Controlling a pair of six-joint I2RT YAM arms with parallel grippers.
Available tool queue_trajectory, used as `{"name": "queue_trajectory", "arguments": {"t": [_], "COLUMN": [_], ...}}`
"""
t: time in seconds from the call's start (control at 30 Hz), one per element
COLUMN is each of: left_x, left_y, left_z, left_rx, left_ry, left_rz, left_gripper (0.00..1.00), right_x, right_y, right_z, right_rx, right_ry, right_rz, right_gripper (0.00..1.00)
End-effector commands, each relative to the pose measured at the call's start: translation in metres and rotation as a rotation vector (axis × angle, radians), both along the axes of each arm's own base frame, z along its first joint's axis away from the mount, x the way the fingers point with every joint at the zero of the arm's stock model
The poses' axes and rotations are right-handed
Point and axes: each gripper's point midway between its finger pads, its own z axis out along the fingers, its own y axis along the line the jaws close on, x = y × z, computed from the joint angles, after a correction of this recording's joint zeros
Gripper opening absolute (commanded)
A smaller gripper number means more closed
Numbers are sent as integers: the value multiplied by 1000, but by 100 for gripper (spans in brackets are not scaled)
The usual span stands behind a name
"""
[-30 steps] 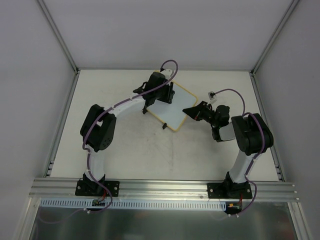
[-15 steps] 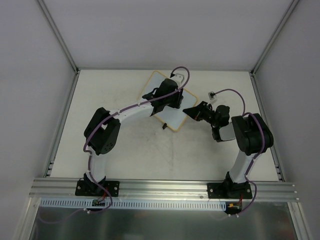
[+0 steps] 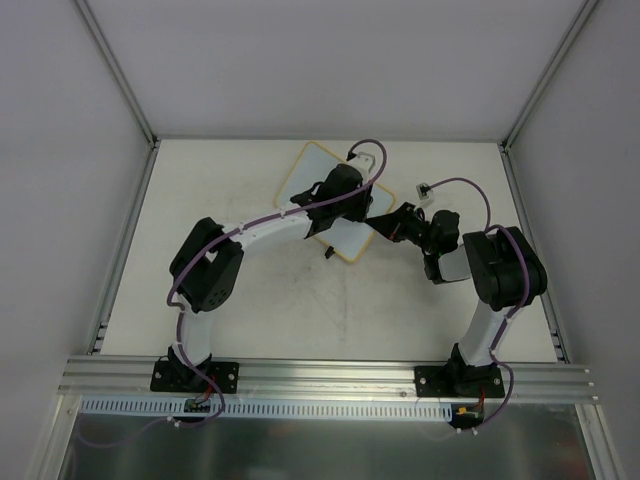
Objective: Erase the whiteboard
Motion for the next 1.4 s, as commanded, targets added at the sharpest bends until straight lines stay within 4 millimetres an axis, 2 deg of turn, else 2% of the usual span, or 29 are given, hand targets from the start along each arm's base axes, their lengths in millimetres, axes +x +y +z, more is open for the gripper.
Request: {"name": "queue_trajectory", "arguments": {"t": [0.0,0.07,0.1,0.17,0.23,0.37,0.4,0.57,0.6,0.63,0.8,0.83,0.9,1.0,1.03,1.17,1.33,1.37], "left_x": [-19,-11,-2,-2,2,-1,-3,-23,-25,-34,-66,-79,-97,-114,-126,-140,-143,-143], "left_y": [9,24,36,50,70,95,100,128,138,146,190,199,217,237,248,272,285,286], "left_z": [-33,-34,-28,-28,-19,1,12,14,20,9,-15,-33,-55,-74,-88,-101,-107,-108], "left_rx": [11,17,8,7,16,-1,-19,-15,-18,-2,20,37,56,62,82,74,83,87], "left_ry": [128,130,122,131,108,81,70,100,91,116,219,269,343,405,442,493,534,544], "left_rz": [-45,-18,-1,9,39,72,80,119,155,169,301,311,357,420,445,518,561,563], "left_gripper": [0,0,0,0,0,0,0,0,0,0,0,0,0,0,0,0,0,6], "right_x": [-5,-5,-5,-5,-5,-4,-4,-4,-4,-4,-4,-4,-4,-5,-5,-6,-7,-7], "right_y": [16,17,16,17,17,17,17,16,17,17,17,17,17,17,17,16,17,17], "right_z": [55,56,56,56,54,55,54,54,54,54,53,53,53,54,54,56,55,56], "right_rx": [27,28,28,28,29,29,29,27,28,27,26,26,27,28,27,28,28,28], "right_ry": [-305,-307,-307,-307,-302,-304,-301,-304,-301,-302,-302,-302,-301,-301,-302,-308,-305,-307], "right_rz": [84,85,84,85,85,85,84,84,87,87,85,85,85,88,88,85,90,88], "right_gripper": [0,0,0,0,0,0,0,0,0,0,0,0,0,0,0,0,0,0]}}
